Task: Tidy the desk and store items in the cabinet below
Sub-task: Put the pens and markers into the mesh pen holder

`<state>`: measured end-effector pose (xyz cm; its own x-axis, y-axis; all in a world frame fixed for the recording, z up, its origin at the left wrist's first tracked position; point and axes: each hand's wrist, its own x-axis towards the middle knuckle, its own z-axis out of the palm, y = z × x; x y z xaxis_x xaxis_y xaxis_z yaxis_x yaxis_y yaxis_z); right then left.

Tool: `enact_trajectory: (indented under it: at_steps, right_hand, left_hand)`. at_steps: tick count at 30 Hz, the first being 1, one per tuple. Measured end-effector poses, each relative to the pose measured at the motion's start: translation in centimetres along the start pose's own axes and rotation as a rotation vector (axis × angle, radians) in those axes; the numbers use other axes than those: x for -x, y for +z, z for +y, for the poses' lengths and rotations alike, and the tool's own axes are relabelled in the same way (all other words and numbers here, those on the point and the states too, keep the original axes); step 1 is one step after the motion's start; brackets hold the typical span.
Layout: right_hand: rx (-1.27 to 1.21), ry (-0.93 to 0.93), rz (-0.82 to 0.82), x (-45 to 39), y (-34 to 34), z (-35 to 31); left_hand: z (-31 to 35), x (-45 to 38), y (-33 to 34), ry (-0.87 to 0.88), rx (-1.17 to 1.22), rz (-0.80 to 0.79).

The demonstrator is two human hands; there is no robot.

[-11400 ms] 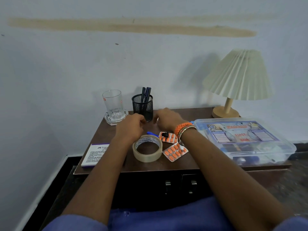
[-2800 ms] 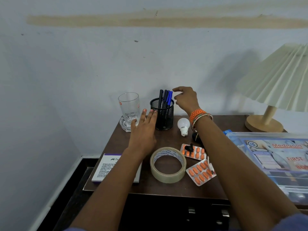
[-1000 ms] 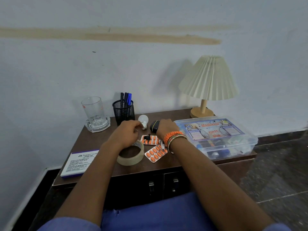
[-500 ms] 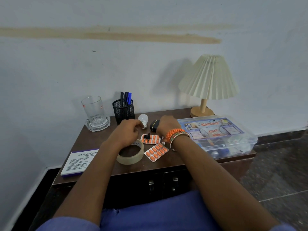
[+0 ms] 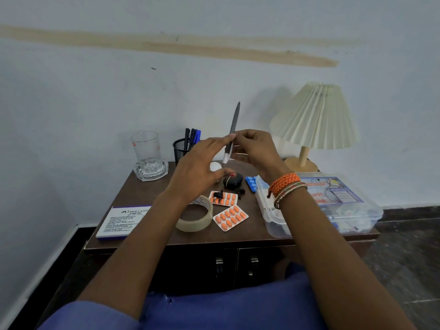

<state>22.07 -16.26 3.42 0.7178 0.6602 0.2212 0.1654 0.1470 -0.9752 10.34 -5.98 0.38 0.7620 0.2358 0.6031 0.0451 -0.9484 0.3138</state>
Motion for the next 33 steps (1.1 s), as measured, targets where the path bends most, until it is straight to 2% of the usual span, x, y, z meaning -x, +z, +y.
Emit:
enact_trajectory:
  at_steps: [7, 12, 33]
  right_hand:
    - [-0.064, 0.037, -0.052, -0.2, -0.7, 0.4]
    - [-0.03, 0.017, -0.104, 0.0, -0.6, 0.3]
    - [-0.016, 0.067, -0.071, -0.3, 0.5, 0.3]
  left_hand:
    - [0.1, 0.0, -0.2, 0.033, -0.063, -0.006]
    - [0.3, 0.1, -0.6, 0.035, -0.065, 0.05]
    - [0.5, 1.2, -0.4, -0.052, -0.1, 0.148]
